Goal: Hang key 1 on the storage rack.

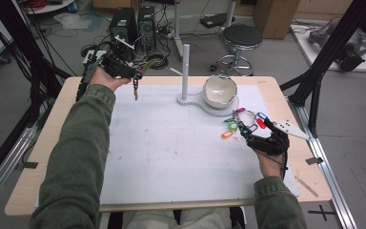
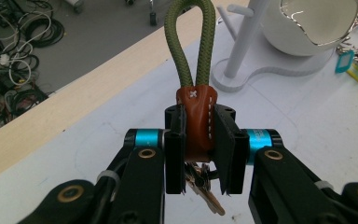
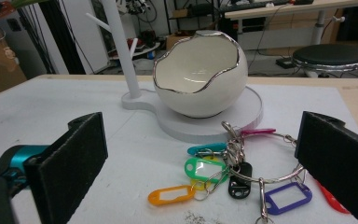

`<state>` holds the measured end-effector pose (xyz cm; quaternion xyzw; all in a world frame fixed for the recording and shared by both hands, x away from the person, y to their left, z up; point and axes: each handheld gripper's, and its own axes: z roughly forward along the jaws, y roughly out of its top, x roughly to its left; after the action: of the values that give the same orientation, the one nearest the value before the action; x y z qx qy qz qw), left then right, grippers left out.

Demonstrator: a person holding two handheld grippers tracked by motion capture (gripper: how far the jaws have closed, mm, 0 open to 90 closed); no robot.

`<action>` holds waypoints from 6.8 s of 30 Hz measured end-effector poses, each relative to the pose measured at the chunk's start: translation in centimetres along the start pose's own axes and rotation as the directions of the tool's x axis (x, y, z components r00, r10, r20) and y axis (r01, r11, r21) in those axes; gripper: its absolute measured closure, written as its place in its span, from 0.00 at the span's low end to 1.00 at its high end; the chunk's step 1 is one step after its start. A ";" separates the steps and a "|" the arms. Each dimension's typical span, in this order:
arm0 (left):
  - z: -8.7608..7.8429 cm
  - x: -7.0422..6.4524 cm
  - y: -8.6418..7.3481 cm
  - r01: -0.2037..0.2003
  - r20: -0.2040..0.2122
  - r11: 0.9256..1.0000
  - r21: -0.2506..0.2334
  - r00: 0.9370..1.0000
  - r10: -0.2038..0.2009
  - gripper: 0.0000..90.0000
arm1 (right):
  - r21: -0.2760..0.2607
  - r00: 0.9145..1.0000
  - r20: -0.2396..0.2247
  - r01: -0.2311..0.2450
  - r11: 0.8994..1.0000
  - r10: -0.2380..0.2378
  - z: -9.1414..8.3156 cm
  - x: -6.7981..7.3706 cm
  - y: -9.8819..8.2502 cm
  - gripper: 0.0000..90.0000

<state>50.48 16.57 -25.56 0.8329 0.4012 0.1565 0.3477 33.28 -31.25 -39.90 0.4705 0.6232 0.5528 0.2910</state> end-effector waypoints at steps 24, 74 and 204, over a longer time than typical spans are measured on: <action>3.5 -1.0 0.7 0.000 0.021 0.998 -0.067 1.000 0.002 0.83 | -0.004 1.000 0.001 -0.003 1.000 0.003 -0.1 -0.2 0.0 0.01; 9.4 -3.6 0.6 -0.050 0.068 0.998 0.032 0.997 0.048 0.83 | 0.002 1.000 0.008 0.000 1.000 0.000 0.0 -0.4 -0.1 0.01; -4.0 -1.7 -19.8 0.189 -0.091 0.941 -0.281 0.971 -0.223 0.02 | 0.023 1.000 0.003 0.013 1.000 -0.014 0.0 -0.1 -0.3 0.01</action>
<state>36.14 25.69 -36.66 0.7199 0.4815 0.2228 0.4474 33.22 -31.32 -40.19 0.4706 0.6322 0.5428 0.2904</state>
